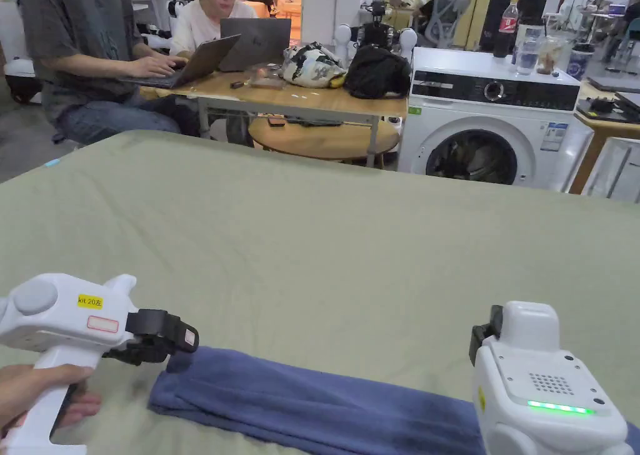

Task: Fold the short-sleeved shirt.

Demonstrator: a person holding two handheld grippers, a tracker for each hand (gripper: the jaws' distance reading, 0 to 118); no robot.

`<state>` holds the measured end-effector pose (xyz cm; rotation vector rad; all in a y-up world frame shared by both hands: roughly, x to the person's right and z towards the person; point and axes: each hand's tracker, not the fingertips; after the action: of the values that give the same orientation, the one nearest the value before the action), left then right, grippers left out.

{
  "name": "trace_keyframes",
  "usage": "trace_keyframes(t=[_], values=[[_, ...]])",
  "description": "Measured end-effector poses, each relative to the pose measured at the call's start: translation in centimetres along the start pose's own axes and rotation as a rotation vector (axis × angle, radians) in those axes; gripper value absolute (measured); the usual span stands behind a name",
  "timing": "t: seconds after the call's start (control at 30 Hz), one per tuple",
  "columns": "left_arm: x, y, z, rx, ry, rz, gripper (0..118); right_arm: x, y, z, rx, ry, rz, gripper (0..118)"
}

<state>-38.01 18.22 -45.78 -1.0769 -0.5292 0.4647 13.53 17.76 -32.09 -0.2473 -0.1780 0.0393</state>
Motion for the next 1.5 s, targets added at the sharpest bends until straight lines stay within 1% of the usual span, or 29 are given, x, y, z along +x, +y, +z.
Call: trace_keyframes(t=[0.1,0.2,0.27,0.33,0.43,0.47,0.5,0.53,0.57,0.6,0.63,0.83,0.93,1.07,1.13,1.23,1.3,1.37,1.4,1.5], values=[[-2.0,0.2,-0.8,-0.110,-0.100,0.034,60,-0.2,-0.4,0.0,-0.009,0.004,0.016,0],[-3.6,-0.4,-2.2,-0.172,-0.125,0.102,60,-0.3,-0.5,-0.1,-0.017,0.007,0.029,0],[-4.9,-1.1,-3.8,-0.210,-0.184,0.159,60,-0.4,-0.7,-0.2,-0.025,0.008,0.034,0],[-4.7,-2.2,-3.3,-0.117,-0.276,0.201,60,-0.4,-0.8,-0.3,-0.029,0.009,0.035,0],[-4.3,-3.4,-3.6,-0.089,-0.342,0.223,59,-0.4,-0.9,-0.3,-0.036,0.010,0.025,0],[-4.3,-3.9,-3.7,-0.079,-0.368,0.226,52,-0.4,-1.0,-0.3,-0.039,0.010,0.022,0],[-4.1,-4.3,-3.8,-0.074,-0.371,0.232,36,-0.4,-1.0,-0.4,-0.042,0.011,0.020,0],[-3.8,-4.6,-3.9,-0.074,-0.348,0.248,16,-0.4,-1.1,-0.4,-0.045,0.013,0.020,0],[-5.3,-3.4,-4.7,-0.083,-0.314,0.260,14,-0.4,-1.2,-0.5,-0.048,0.014,0.024,0],[-5.0,-3.6,-5.0,-0.103,-0.275,0.259,13,-0.4,-1.3,-0.5,-0.051,0.012,0.028,0],[-4.9,-4.0,-4.9,-0.077,-0.304,0.258,11,-0.4,-1.4,-0.5,-0.053,0.014,0.028,0],[-2.6,-4.7,-2.8,-0.006,-0.256,0.221,7,-0.1,-1.8,-0.5,-0.071,0.010,0.025,0],[-2.5,-5.1,-1.3,0.058,-0.305,0.243,7,0.2,-1.7,-0.5,-0.072,0.008,0.026,0],[-1.8,-5.1,0.7,0.083,-0.309,0.238,7,0.6,-1.5,-0.5,-0.063,0.005,0.036,0],[-2.8,-4.7,1.4,0.103,-0.313,0.247,7,0.8,-1.4,-0.6,-0.061,0.006,0.035,0],[-3.6,-4.4,4.2,0.148,-0.300,0.271,7,0.9,-1.2,-0.6,-0.059,0.006,0.035,0],[-3.4,-4.0,6.2,0.184,-0.252,0.257,7,0.9,-1.2,-0.6,-0.059,0.010,0.034,0],[-2.7,-3.9,6.7,0.160,-0.211,0.255,7,0.7,-1.1,-0.6,-0.056,0.014,0.033,0],[-2.0,-3.6,6.8,0.139,-0.166,0.235,7,0.6,-1.0,-0.6,-0.056,0.018,0.030,0],[-0.5,-3.0,5.9,0.124,-0.159,0.214,7,0.3,-0.9,-0.5,-0.057,0.028,0.021,0]])
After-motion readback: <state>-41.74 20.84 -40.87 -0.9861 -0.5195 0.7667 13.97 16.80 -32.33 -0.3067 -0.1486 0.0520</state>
